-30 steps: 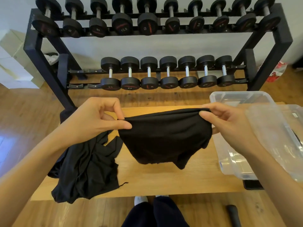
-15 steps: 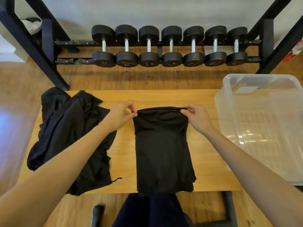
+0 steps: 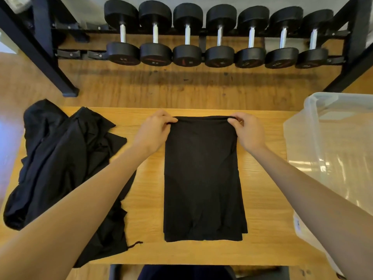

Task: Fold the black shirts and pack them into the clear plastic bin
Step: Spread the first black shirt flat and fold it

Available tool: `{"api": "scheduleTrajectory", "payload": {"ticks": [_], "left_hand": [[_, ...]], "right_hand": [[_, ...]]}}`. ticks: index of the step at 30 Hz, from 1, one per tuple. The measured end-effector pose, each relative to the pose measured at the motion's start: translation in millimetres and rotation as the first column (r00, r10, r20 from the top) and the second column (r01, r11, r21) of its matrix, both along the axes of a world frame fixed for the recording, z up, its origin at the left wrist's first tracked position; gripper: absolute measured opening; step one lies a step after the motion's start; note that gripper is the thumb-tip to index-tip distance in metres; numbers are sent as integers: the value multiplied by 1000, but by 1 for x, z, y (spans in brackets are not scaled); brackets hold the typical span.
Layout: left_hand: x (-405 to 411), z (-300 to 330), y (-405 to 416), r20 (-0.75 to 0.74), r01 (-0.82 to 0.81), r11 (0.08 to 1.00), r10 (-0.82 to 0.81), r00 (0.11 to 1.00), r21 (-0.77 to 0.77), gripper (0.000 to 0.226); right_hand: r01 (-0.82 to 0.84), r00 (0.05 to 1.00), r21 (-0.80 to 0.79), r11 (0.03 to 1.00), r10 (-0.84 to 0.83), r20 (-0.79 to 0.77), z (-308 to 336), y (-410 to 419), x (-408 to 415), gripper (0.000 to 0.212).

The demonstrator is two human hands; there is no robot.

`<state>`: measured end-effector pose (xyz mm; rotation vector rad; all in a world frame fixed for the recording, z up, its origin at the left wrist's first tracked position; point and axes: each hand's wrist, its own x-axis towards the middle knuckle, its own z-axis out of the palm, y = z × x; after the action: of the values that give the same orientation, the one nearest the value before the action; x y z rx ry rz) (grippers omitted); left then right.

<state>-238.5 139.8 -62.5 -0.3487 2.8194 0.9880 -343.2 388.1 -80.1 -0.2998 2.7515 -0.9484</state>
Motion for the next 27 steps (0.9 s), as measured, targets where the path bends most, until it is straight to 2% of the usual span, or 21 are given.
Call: {"api": "scheduleTrajectory", "payload": {"ticks": [4, 6, 8, 10, 12, 16, 20, 25, 27], "left_hand": [[-4, -10, 4, -36, -8, 999, 7, 999, -38, 37], [2, -14, 9, -75, 5, 996, -12, 997, -84, 42], [14, -14, 19, -120, 61, 987, -79, 990, -148, 44], [29, -16, 32, -109, 150, 969, -173, 979, -195, 48], [43, -22, 44, -26, 205, 952, -217, 976, -225, 55], [59, -39, 47, 94, 208, 927, -188, 978, -312, 70], [58, -45, 47, 100, 223, 896, -200, 975, -383, 73], [63, -40, 54, 94, 194, 904, -171, 981, -380, 70], [74, -38, 60, 88, 199, 908, -179, 980, -368, 67]], "right_hand": [[96, 986, 125, 988, -77, -149, -5, -7, 4, 25], [68, 958, 189, 980, -11, -288, -7, -9, 18, 34], [-56, 923, 250, 967, 145, -355, -11, -12, 37, 41], [-198, 894, 344, 918, 313, -322, -16, -16, 55, 45], [-259, 890, 435, 862, 388, -239, -25, -18, 67, 50], [-214, 919, 528, 822, 352, -175, -39, -14, 68, 60], [-226, 915, 533, 816, 365, -170, -44, -5, 59, 63], [-218, 910, 524, 824, 366, -196, -37, -2, 62, 63], [-181, 915, 475, 861, 324, -239, -33, -3, 70, 59]]}}
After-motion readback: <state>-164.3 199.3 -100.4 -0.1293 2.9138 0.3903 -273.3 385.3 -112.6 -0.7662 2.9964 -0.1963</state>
